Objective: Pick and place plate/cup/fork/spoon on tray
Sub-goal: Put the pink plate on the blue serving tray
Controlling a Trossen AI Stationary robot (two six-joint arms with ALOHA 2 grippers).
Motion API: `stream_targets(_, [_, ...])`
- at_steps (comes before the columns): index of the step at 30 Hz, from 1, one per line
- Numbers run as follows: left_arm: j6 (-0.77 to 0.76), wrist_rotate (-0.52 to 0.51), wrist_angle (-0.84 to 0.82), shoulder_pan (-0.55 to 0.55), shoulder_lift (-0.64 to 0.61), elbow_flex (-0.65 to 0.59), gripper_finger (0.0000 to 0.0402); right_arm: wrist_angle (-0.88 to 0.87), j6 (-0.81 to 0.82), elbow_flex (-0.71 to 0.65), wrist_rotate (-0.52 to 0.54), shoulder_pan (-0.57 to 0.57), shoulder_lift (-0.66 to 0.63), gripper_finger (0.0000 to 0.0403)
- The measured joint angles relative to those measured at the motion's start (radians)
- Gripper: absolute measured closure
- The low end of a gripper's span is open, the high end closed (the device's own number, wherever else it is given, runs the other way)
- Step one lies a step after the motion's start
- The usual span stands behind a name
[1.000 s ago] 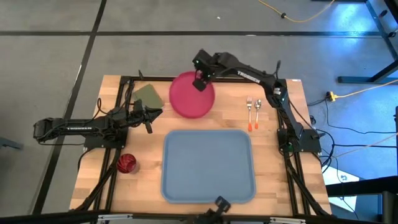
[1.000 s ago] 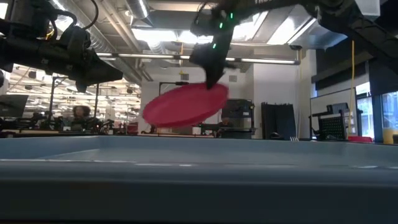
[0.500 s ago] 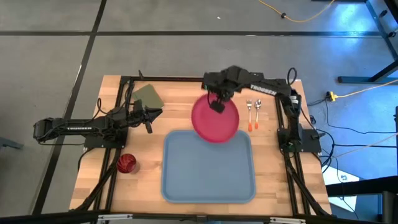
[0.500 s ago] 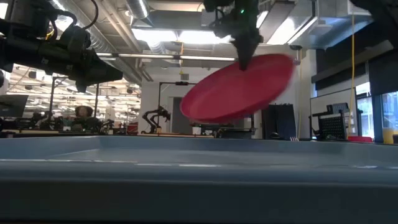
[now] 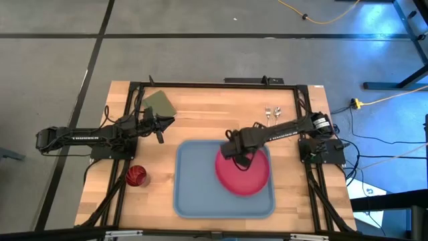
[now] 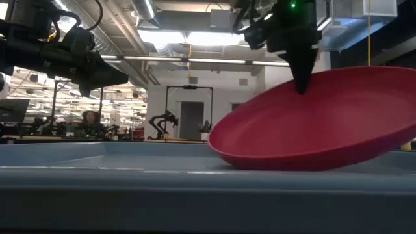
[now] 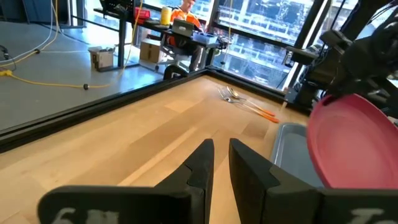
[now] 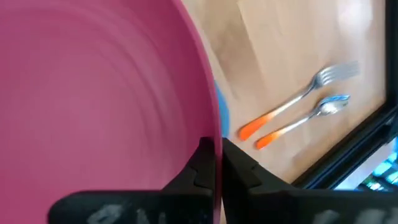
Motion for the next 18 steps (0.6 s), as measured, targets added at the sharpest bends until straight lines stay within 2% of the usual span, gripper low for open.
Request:
stream_targets(8, [-0.002, 0.000, 0.000, 0.000, 0.000, 0.000, 0.0360, 0.329, 0.022, -0.003, -0.001, 0.081, 0.002, 0.0391])
stream_targets(14, [-0.002, 0.000, 0.000, 0.000, 0.000, 0.000, 0.0360, 0.285, 0.124, -0.005, 0.026, 0.103, 0.003, 0.0390])
stream_targets(18, [-0.004, 0.029, 0.000, 0.000, 0.000, 0.000, 0.0360, 0.285, 0.154, -0.005, 0.077, 0.106, 0.009, 0.0376])
